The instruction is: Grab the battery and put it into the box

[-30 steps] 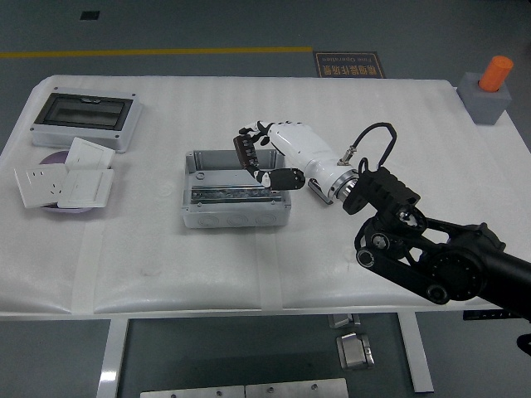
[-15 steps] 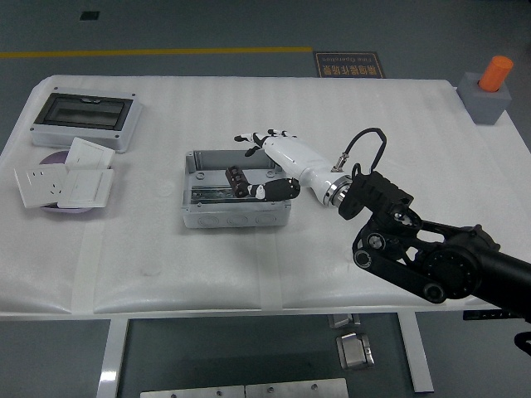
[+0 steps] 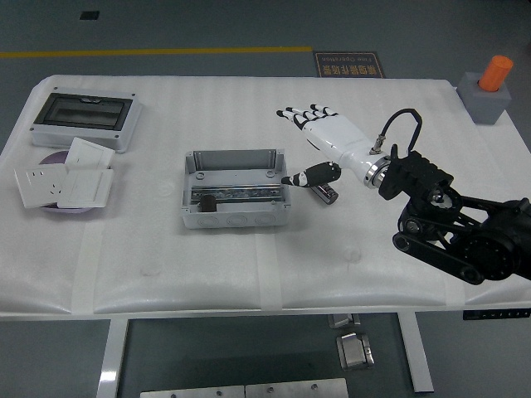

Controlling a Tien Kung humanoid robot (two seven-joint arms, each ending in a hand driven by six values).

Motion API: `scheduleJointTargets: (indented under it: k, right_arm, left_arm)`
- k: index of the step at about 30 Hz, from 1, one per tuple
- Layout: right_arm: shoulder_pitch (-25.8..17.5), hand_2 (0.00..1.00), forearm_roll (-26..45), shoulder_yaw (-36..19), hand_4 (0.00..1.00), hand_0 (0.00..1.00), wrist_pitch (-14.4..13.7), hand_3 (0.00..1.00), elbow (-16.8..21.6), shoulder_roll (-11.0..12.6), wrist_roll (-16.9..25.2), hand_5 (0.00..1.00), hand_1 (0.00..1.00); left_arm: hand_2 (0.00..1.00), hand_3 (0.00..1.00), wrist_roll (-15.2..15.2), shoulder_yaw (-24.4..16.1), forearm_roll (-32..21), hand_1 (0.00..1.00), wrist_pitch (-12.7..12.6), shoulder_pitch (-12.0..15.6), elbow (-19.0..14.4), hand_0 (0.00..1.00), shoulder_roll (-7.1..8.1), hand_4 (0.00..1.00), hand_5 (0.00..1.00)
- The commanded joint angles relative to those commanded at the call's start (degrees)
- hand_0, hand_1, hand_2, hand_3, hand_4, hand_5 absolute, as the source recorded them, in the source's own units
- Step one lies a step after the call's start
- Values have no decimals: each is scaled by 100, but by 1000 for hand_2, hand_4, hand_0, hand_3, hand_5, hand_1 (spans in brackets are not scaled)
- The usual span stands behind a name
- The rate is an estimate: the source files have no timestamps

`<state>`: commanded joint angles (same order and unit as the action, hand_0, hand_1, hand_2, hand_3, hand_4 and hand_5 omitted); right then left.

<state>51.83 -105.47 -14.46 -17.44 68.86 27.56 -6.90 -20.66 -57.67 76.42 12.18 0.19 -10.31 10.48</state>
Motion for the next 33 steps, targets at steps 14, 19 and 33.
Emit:
scheduleJointTargets:
  k: [14, 19, 33]
  right_arm:
    - [842, 748, -1379, 763, 880, 983, 1335, 800, -377, 7, 635, 405, 753]
    - [872, 747, -1451, 643, 866, 972, 1559, 796, -509, -48, 780, 382, 748]
    - [817, 748, -1815, 229, 824, 969, 2133, 788, -916, -286, 1200, 345, 746]
  left_arm:
    - [458, 531, 12, 5, 12, 655, -1, -19, 0, 616, 25, 453, 493]
    - [458, 531, 11, 7, 23, 655, 5, -27, 0, 615, 29, 452, 492]
    - [458, 529, 19, -8, 90, 654, 21, -83, 0, 615, 36, 449, 488]
